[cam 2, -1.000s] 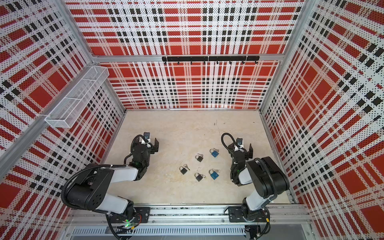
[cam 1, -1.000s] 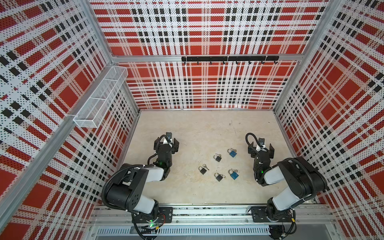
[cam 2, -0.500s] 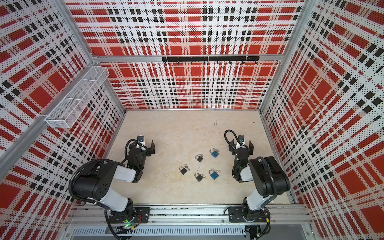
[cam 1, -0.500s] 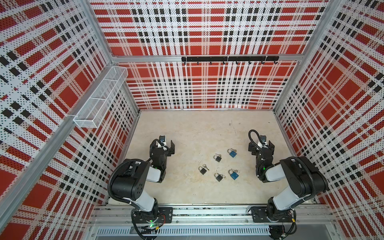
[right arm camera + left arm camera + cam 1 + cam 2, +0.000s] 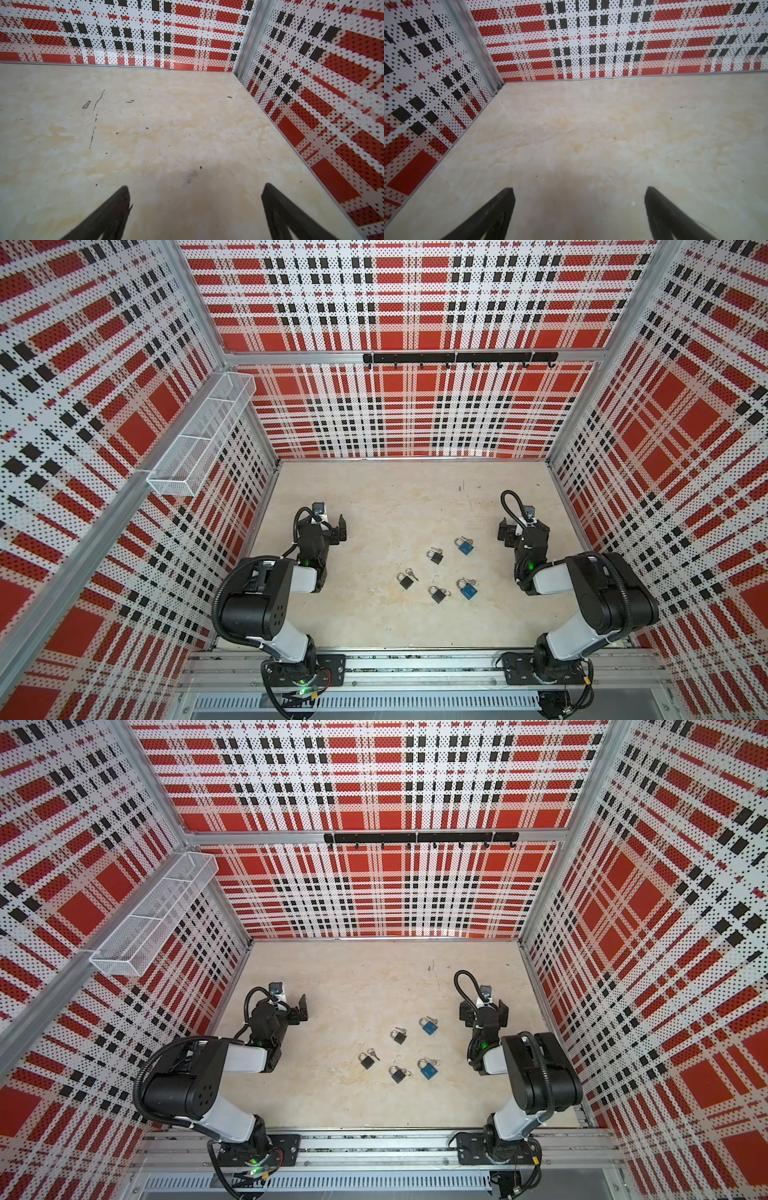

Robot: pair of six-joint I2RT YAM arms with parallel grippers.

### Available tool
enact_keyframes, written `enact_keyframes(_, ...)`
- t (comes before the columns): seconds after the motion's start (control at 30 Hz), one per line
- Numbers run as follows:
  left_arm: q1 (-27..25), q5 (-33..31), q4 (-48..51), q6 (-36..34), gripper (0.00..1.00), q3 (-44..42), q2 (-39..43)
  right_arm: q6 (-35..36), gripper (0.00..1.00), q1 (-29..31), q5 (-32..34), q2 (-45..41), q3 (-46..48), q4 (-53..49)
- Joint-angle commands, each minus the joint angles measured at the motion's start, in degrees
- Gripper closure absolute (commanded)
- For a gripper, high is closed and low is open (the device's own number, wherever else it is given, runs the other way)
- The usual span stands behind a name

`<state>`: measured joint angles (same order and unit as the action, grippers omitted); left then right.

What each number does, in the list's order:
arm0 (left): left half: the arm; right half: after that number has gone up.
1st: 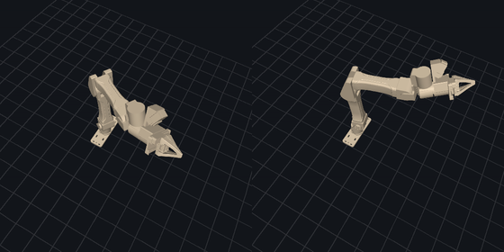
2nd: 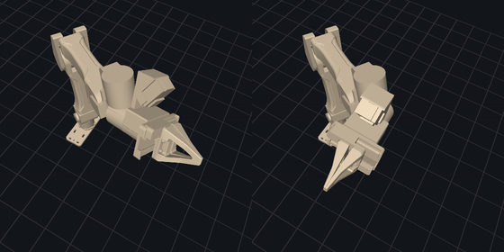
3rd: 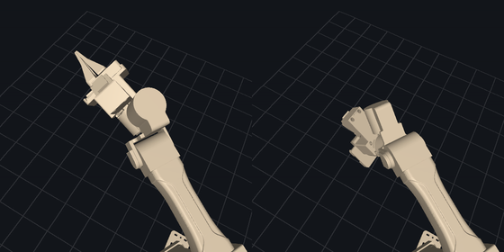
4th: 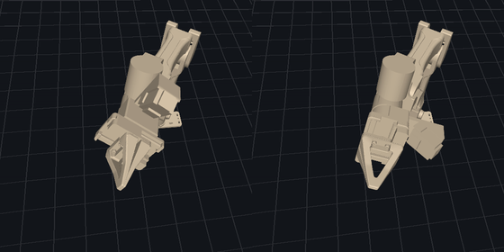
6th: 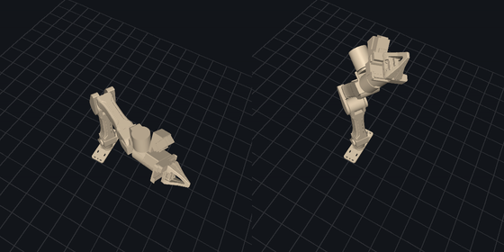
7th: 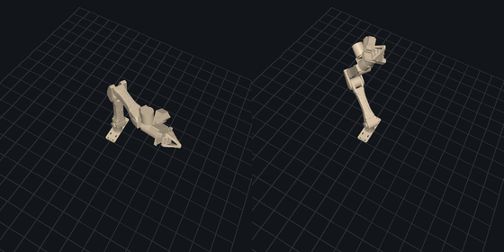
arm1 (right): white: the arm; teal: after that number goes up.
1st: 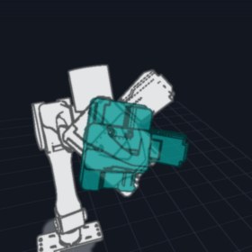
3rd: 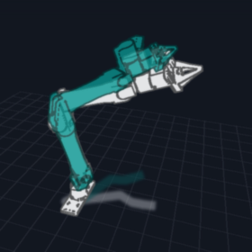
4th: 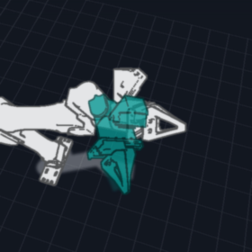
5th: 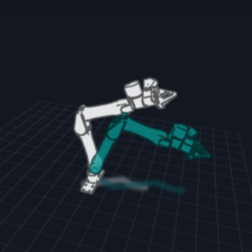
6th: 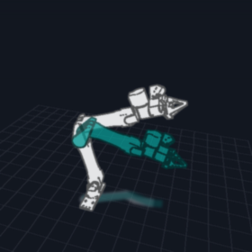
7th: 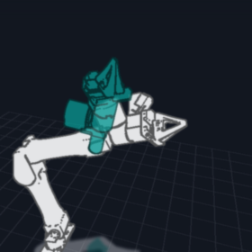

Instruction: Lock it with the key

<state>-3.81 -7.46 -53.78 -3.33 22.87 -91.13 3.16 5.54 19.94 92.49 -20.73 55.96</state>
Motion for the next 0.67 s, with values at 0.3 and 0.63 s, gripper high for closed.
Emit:
enact_keyframes(0.3,-0.08,0.66,0.34,0.65,0.01,0.24,0.96,-0.54,0.0,0.0,-0.52,-0.88,-0.42,2.01)
enact_keyframes(0.63,-0.21,0.56,0.61,0.61,0.01,0.33,0.96,-0.51,0.0,0.0,-0.54,-0.83,-0.41,1.99)
